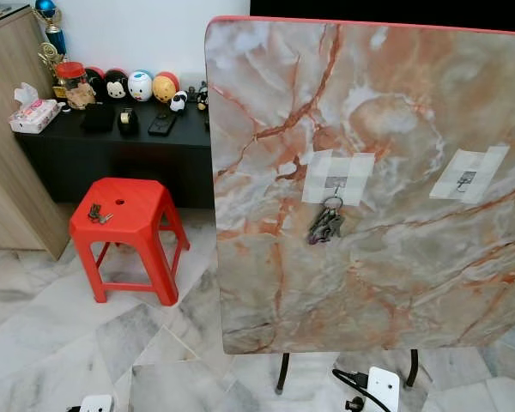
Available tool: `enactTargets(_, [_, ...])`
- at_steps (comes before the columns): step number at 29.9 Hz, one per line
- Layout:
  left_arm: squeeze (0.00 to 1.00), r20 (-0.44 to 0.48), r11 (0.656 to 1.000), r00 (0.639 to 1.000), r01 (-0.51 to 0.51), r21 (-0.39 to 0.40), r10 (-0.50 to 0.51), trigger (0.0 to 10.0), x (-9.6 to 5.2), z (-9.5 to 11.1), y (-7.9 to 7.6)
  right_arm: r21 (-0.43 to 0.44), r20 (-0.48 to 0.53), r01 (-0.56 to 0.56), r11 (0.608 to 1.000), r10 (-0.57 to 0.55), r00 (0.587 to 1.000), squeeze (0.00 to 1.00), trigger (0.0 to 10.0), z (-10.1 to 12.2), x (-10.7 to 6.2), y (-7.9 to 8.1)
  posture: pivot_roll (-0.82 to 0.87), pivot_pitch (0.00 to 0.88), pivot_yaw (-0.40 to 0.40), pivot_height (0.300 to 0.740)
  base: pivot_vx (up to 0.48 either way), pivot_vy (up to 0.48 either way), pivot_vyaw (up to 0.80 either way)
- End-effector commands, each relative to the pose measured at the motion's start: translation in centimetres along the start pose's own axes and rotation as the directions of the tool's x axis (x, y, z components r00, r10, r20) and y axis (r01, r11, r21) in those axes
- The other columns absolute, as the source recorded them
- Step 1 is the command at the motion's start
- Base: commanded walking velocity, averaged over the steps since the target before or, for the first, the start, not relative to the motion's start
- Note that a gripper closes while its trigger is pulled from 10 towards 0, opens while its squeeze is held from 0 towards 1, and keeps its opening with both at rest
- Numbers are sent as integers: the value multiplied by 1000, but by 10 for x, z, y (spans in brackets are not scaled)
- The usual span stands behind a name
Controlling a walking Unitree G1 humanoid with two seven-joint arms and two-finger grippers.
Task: Hang keys on a hook
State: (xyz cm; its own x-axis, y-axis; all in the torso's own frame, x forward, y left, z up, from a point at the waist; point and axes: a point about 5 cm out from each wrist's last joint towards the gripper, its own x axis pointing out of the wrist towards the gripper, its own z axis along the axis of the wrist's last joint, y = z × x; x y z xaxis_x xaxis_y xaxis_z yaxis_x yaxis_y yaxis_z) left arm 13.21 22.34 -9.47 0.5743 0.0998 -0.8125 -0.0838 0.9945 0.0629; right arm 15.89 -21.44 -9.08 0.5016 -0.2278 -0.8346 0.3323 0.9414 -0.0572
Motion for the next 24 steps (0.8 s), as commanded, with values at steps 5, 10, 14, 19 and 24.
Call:
enactTargets(5, [0,-29,1000,1000,8,-3,-8,10000,0,-5,-3,-86,-3,-39,996,39,999,0,10000,6,1,10,-6,0,-82,740,0,365,0])
enactTargets(10, [0,-29,1000,1000,10,-1,-10,10000,0,-4,-3,-96,0,-49,994,49,999,0,10000,8,1,15,-6,0,-81,740,0,367,0])
enactTargets(14, [0,-27,1000,1000,10,-2,-10,10000,0,-3,-4,-105,8,-57,993,58,998,0,10000,11,2,17,-3,0,-87,740,0,366,0])
enactTargets(19, [0,-20,1000,1000,6,-14,-7,10000,1,-1,-5,-147,11,-63,987,65,998,0,10000,16,2,19,-10,0,-88,740,0,365,0])
enactTargets(24, [0,-21,1000,1000,14,-5,-14,10000,2,2,-4,-197,38,-80,977,89,995,0,10000,27,3,27,-37,12,-70,740,0,367,0])
